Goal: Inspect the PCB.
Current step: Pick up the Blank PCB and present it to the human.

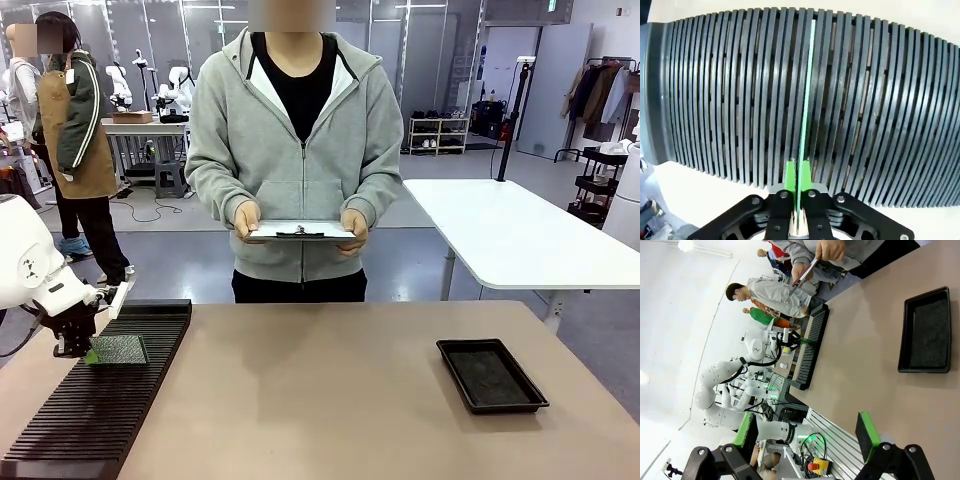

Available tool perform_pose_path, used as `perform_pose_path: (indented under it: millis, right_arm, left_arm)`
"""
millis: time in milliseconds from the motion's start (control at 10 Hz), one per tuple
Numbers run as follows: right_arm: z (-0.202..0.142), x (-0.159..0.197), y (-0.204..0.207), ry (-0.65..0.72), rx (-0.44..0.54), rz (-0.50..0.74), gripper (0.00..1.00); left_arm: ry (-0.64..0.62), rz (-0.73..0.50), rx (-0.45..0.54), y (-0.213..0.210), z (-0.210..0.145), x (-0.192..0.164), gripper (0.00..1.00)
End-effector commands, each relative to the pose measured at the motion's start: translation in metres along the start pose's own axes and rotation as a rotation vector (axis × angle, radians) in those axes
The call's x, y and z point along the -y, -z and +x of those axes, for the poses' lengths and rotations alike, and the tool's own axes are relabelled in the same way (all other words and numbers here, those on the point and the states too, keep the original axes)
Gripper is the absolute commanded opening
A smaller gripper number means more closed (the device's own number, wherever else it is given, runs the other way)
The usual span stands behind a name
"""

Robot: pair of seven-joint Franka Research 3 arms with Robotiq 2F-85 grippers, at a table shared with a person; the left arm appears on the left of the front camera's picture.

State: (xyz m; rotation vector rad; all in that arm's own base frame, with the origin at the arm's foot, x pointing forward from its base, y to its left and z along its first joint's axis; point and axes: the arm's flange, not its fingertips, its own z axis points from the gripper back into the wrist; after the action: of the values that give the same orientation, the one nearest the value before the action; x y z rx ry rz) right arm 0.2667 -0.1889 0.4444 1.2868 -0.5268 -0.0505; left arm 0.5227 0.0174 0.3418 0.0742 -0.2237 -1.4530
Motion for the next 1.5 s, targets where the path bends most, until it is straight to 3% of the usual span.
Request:
perform_pose_path:
  millis: [0,300,600,900,1400]
  right_arm:
    - [0.001,-0.001,-0.001,-0.019,0.005,0.012,1.0]
    - [0.001,-0.001,-0.001,-0.019,0.005,0.012,1.0]
    - [0.001,-0.001,-0.001,-0.019,0.005,0.012,1.0]
    - [0.001,-0.001,-0.001,-0.019,0.005,0.012,1.0]
    - [0.001,-0.001,-0.001,-0.019,0.005,0.012,1.0]
  left_arm:
    - [-0.008,0.006,-0.015,-0.005,-0.003,-0.003,0.0]
    - [-0.005,-0.005,-0.024,-0.016,-0.003,0.0,0.0]
    - [0.022,-0.016,0.0,-0.056,-0.001,0.007,0.0]
    - [0.012,-0.045,0.08,-0.098,0.004,0.02,0.0]
    - [-0.049,-0.125,0.197,-0.12,0.005,0.035,0.0]
